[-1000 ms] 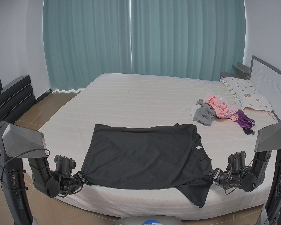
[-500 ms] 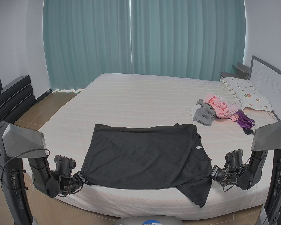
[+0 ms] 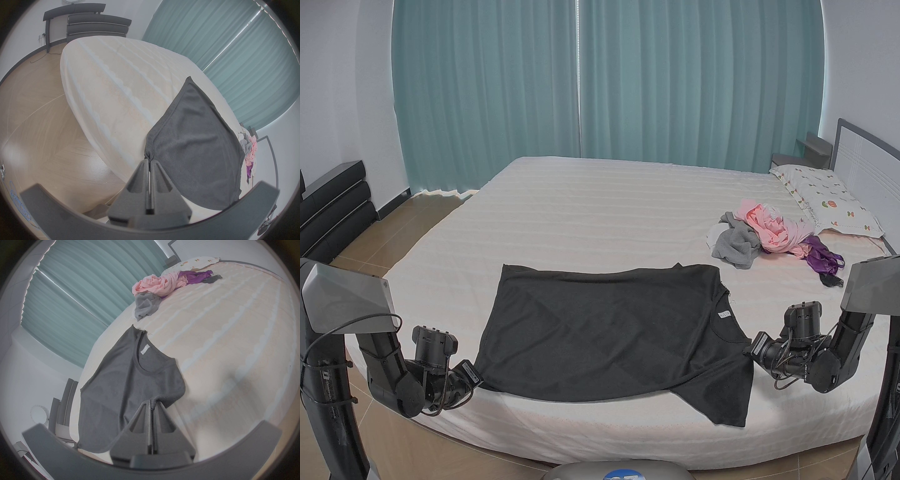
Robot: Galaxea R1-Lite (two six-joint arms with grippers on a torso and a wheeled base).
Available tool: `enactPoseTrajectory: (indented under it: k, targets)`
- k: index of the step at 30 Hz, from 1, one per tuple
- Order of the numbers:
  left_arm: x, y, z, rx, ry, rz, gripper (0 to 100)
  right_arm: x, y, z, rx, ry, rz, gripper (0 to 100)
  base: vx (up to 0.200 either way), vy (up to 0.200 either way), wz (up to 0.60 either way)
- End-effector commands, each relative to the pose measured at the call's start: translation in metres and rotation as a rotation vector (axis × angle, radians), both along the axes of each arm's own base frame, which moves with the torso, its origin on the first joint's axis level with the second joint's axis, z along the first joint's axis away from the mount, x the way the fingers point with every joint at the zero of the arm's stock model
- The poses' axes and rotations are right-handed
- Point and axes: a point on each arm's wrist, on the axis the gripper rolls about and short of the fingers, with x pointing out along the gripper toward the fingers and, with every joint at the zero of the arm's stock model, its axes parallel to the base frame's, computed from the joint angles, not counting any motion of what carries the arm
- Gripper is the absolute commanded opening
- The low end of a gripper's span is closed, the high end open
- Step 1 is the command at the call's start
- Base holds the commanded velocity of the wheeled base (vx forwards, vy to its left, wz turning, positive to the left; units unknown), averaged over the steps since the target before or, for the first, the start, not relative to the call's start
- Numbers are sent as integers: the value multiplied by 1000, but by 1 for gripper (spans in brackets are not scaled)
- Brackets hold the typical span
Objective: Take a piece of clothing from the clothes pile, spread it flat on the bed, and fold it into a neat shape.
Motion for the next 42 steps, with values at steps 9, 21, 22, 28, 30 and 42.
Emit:
enactPoseTrajectory:
  k: [9,21,22,28,30,42]
  targets:
    - [2,-1,4,-1,-18,0,0,32,0,4,-1,-4,-12,0,0,0,0]
    - [3,-1,2,-4,-12,-1,0,48,2,-14,-6,11,-14,0,0,0,0]
    - [3,-1,2,-4,-12,-1,0,49,3,-16,-7,12,-12,0,0,0,0]
    - [3,-1,2,-3,-12,0,0,50,2,-11,-7,-10,-17,100,0,0,0]
    - [3,-1,2,-5,-14,2,0,48,2,-4,-4,-26,-17,100,0,0,0]
    - [2,0,5,-15,-21,14,0,-7,-4,-7,-70,89,172,100,0,0,0]
